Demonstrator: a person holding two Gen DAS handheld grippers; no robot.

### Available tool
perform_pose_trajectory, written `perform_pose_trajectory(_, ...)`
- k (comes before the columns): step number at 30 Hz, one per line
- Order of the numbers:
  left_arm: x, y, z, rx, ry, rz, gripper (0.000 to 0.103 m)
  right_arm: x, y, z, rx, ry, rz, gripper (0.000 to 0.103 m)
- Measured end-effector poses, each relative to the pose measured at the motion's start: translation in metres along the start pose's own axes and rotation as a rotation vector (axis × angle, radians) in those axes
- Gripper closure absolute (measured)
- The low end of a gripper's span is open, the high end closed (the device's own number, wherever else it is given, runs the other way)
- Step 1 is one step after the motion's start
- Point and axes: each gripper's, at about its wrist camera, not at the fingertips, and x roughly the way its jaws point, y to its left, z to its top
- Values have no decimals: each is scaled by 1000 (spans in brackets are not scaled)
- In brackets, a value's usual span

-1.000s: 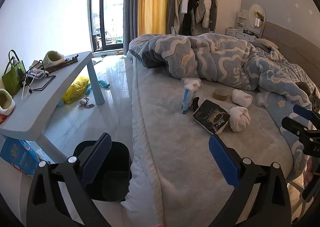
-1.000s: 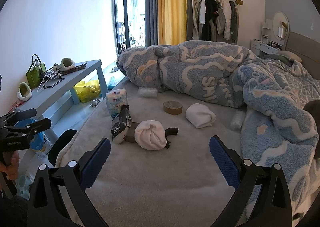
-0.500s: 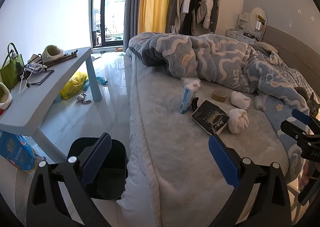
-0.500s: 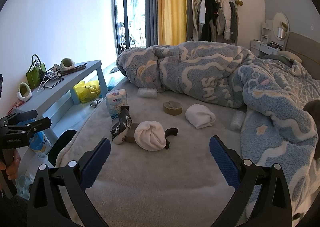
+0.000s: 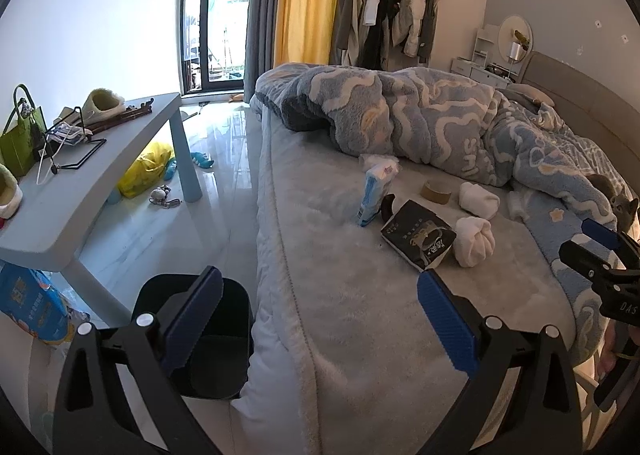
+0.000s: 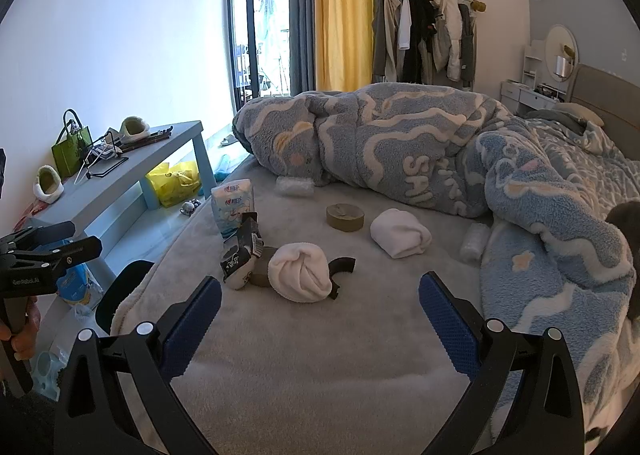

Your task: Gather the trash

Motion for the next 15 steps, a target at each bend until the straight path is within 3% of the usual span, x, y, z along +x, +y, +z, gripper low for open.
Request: perform_pose_trajectory(15,2,2,1,15,8,40,4,0,0,0,-3,0,0,3)
